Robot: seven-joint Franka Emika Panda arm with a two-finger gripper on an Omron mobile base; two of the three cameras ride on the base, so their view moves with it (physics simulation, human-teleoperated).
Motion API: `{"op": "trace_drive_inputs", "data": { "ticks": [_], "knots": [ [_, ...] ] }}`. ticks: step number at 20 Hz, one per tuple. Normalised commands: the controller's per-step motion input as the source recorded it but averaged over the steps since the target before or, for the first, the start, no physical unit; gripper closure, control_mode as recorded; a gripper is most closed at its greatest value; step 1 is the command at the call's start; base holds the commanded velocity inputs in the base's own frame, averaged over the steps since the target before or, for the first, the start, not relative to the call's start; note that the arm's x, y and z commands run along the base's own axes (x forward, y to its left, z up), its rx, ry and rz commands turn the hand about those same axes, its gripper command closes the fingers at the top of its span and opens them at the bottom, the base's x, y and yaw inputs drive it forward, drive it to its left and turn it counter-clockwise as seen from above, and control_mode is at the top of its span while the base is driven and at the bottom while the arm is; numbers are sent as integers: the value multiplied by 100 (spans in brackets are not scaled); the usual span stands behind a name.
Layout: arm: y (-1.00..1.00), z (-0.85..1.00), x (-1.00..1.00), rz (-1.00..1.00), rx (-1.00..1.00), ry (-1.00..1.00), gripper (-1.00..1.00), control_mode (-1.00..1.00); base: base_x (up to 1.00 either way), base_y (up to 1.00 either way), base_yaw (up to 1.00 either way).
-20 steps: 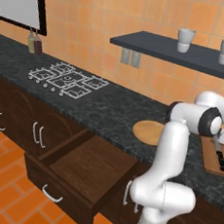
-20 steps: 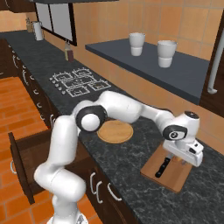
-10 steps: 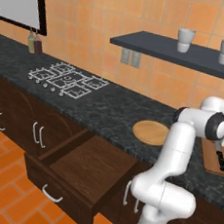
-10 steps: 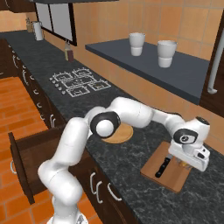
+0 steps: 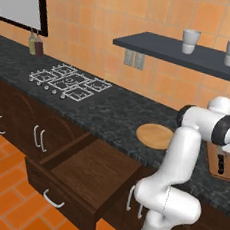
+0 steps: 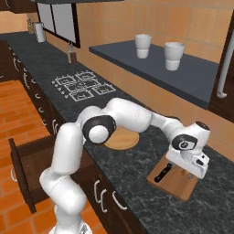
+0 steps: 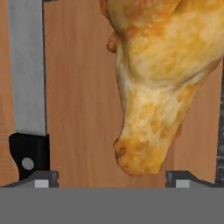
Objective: Pick up the knife from the drawer and place it on the cutting board. Then place the meat from the plate to the cutting board.
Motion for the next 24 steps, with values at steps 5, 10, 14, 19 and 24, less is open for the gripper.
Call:
{"op": "trace_drive_inputs", "data": {
  "ticks": [5, 10, 14, 19, 24],
  "knots": [
    [0, 98, -77, 0, -3, -27, -100, -100, 0, 0, 0],
    [80, 50, -49, 1, -10, -6, -100, -100, 0, 0, 0],
    [100, 48, -19, 0, -24, 0, -100, -100, 0, 0, 0],
    [100, 17, 0, 0, -33, 1, -100, -100, 0, 0, 0],
    [100, 18, 0, 0, -32, 3, -100, -100, 0, 0, 0]
  ]
}}
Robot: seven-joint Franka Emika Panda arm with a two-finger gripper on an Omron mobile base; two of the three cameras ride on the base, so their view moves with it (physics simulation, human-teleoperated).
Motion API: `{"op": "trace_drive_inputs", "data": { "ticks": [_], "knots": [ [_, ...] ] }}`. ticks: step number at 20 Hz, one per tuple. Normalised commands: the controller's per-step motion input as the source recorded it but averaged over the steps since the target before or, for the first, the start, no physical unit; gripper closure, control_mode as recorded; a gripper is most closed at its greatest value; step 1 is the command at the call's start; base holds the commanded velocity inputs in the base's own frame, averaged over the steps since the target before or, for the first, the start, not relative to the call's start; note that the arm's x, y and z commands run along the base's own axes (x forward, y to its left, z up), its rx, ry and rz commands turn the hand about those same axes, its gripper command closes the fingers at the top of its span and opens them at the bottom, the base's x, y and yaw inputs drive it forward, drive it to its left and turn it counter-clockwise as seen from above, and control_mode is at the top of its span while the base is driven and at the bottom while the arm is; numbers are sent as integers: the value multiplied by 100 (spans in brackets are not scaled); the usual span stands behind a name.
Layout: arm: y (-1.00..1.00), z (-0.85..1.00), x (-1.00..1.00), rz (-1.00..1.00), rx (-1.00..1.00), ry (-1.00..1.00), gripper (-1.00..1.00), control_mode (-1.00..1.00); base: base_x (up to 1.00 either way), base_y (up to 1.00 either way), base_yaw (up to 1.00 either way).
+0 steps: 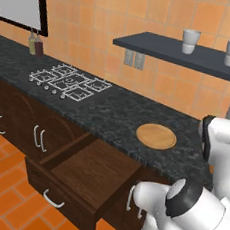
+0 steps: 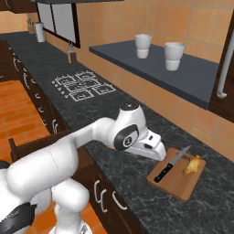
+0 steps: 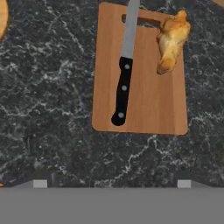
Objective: Pick up the knife from the drawer and place it on the cutting board. Then place the meat from the plate to the cutting board.
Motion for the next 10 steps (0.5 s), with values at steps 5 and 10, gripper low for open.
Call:
{"op": "trace_drive_inputs", "data": {
  "ticks": [5, 10],
  "knots": [
    [100, 59, 0, 0, -22, 7, -100, -100, 0, 0, 0],
    [73, 11, 0, 1, -8, 10, -100, -100, 0, 0, 0]
  ]
}}
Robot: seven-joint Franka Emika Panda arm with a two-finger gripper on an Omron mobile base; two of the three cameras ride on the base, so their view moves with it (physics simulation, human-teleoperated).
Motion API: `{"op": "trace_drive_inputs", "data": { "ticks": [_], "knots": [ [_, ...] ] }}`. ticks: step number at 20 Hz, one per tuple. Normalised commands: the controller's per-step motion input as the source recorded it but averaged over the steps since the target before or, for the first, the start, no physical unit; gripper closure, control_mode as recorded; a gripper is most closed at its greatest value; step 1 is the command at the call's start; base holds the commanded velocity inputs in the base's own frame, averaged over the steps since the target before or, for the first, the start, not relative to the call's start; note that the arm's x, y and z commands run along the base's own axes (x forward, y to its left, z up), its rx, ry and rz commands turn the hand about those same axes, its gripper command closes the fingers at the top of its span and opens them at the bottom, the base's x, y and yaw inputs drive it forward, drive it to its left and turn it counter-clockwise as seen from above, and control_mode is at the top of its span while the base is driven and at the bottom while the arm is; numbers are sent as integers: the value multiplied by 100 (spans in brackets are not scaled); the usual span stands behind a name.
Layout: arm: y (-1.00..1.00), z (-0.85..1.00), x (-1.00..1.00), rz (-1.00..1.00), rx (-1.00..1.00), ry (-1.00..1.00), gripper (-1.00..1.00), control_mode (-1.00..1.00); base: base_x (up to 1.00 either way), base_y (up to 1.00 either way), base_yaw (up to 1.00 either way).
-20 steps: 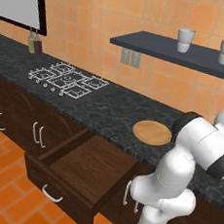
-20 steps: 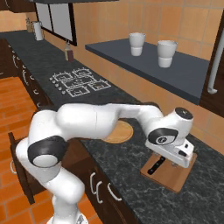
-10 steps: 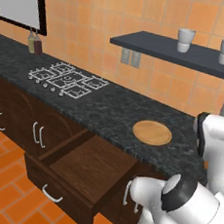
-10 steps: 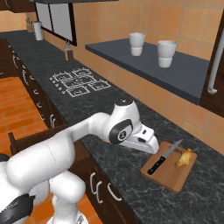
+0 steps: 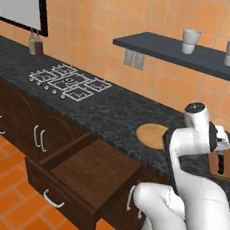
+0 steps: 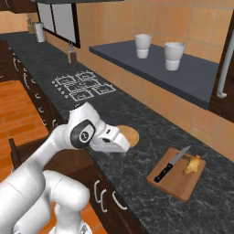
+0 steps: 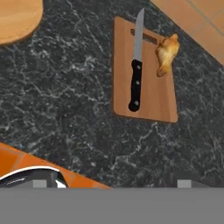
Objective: Pick up the knife from the drawer and place it on the cutting board. Then place the meat from the plate to the cutting board.
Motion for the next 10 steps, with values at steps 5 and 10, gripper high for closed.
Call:
{"op": "trace_drive_inputs", "data": {
  "ticks": [5, 10],
  "knots": [
    [17, 0, -3, 3, 3, 2, -100, -100, 0, 0, 0],
    [0, 0, -1, 0, 0, -1, -100, -100, 0, 0, 0]
  ]
}}
